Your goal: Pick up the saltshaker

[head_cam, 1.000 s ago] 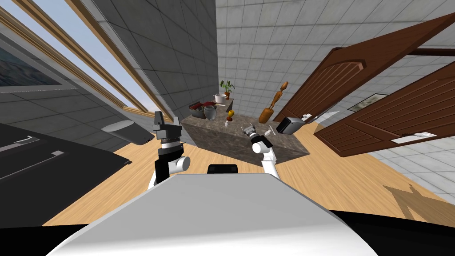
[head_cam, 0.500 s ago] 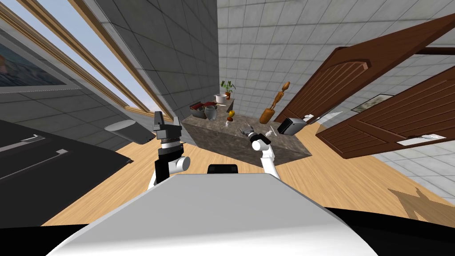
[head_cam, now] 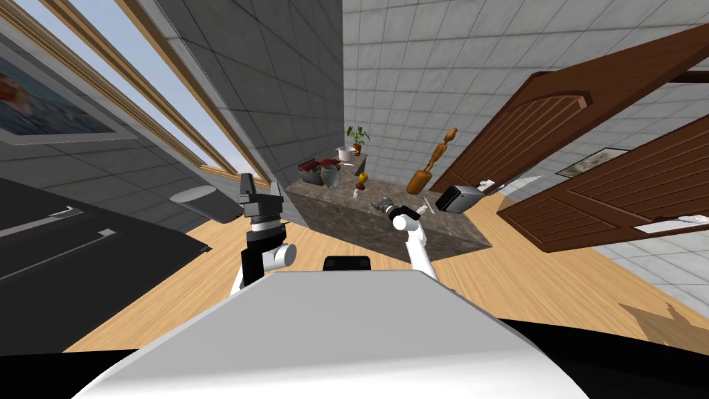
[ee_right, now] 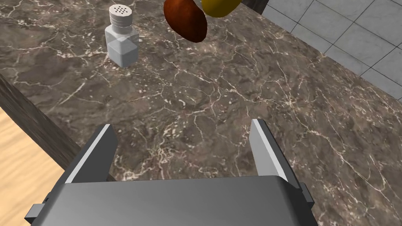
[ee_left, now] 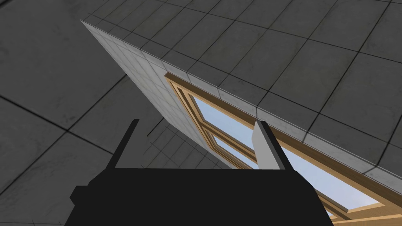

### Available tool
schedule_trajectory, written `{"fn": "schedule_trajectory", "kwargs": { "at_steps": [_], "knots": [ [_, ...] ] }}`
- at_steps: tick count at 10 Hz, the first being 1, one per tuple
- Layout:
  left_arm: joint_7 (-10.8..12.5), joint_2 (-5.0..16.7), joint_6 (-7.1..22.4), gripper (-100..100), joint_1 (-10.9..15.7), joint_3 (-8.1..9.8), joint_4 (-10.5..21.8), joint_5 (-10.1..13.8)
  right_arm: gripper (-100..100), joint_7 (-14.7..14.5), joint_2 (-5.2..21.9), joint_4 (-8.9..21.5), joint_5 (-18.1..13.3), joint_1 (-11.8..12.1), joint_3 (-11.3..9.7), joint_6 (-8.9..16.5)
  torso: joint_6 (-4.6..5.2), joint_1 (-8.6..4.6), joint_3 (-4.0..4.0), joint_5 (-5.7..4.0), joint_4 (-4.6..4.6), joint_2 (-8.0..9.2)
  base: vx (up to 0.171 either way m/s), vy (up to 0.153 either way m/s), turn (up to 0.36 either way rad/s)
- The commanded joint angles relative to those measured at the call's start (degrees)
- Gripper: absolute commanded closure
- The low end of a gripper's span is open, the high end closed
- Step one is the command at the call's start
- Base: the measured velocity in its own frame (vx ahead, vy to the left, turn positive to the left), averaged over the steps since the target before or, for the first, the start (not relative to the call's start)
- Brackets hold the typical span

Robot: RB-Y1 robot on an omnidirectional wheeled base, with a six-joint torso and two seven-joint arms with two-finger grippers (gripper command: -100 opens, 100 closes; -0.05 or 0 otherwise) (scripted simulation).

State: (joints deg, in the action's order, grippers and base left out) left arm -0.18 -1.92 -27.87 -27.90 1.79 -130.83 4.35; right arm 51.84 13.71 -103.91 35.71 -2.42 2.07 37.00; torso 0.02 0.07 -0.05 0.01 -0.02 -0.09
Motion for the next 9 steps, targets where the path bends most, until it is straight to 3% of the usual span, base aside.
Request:
{"fn": "schedule_trajectory", "kwargs": {
  "at_steps": [1,2,3,4,5,6,9],
  "knots": [
    [0.0,0.0,0.0,0,0.0,0.0,0.0,0.0,-100,2.9,-0.2,2.0,0.8,-1.8,0.3,2.9,0.0,0.0,0.0,0.0,0.0,0.0,0.025,0.011,0.049],
    [0.0,0.0,0.0,0,0.0,0.0,0.0,0.0,-100,3.0,-0.2,2.0,0.8,-1.8,0.3,4.2,-0.02,0.01,-0.01,0.0,0.0,-0.02,0.026,0.01,0.033],
    [0.0,0.0,0.0,0,0.0,0.0,0.0,0.0,-100,5.3,0.0,3.6,1.7,-3.4,0.8,6.1,0.0,0.0,-0.01,0.0,0.0,-0.02,0.035,0.014,0.054],
    [0.0,0.0,0.0,0,0.0,0.0,0.0,0.0,-100,5.3,0.0,3.6,1.7,-3.4,0.8,7.2,-0.01,0.01,-0.03,0.0,-0.01,-0.05,0.031,0.014,0.037],
    [0.0,0.0,0.0,0,0.0,0.0,0.0,0.0,-100,7.5,0.2,5.3,2.6,-4.9,1.2,9.0,0.0,0.01,-0.02,0.0,-0.01,-0.04,0.04,0.02,0.068],
    [0.0,0.0,0.0,0,0.0,0.0,0.0,0.0,-100,7.5,0.2,5.3,2.6,-4.9,1.2,10.2,-0.02,0.03,-0.04,0.01,-0.01,-0.07,0.035,0.015,0.036],
    [0.0,0.0,0.0,0,0.0,0.0,0.0,0.0,-100,11.5,0.6,8.3,4.0,-7.8,2.1,15.1,0.0,0.05,-0.04,0.01,-0.02,-0.07,0.046,0.026,0.061]
  ]
}}
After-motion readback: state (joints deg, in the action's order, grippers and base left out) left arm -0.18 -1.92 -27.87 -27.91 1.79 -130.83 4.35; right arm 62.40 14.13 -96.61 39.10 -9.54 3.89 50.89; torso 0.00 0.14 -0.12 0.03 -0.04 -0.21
